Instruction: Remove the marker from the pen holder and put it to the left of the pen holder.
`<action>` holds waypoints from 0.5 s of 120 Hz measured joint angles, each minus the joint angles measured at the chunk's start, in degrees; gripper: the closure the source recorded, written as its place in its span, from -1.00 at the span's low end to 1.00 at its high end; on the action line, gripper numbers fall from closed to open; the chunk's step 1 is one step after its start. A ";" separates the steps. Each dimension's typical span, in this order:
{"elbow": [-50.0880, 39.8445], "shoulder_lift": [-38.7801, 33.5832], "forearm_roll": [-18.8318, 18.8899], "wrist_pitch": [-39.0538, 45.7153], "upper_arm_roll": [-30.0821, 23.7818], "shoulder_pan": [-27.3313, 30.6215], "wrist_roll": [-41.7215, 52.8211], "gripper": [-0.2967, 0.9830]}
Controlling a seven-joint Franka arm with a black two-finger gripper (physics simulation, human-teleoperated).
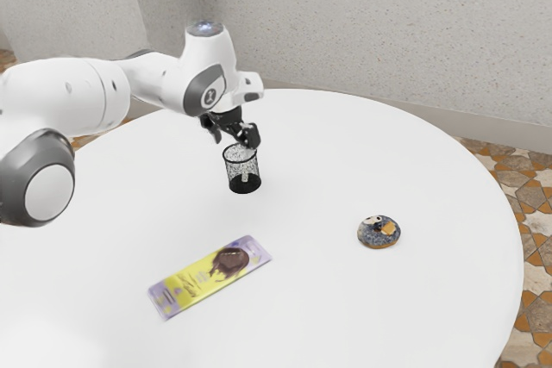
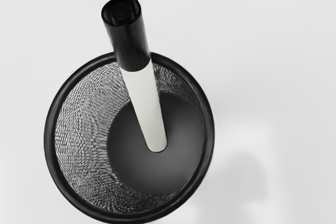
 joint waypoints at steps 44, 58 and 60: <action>0.27 5.40 -2.83 21.05 0.06 1.05 3.08 -0.54; 0.51 6.47 -3.35 23.51 0.06 1.45 3.71 -0.54; 0.52 6.58 -3.42 23.78 0.07 1.49 3.79 -0.54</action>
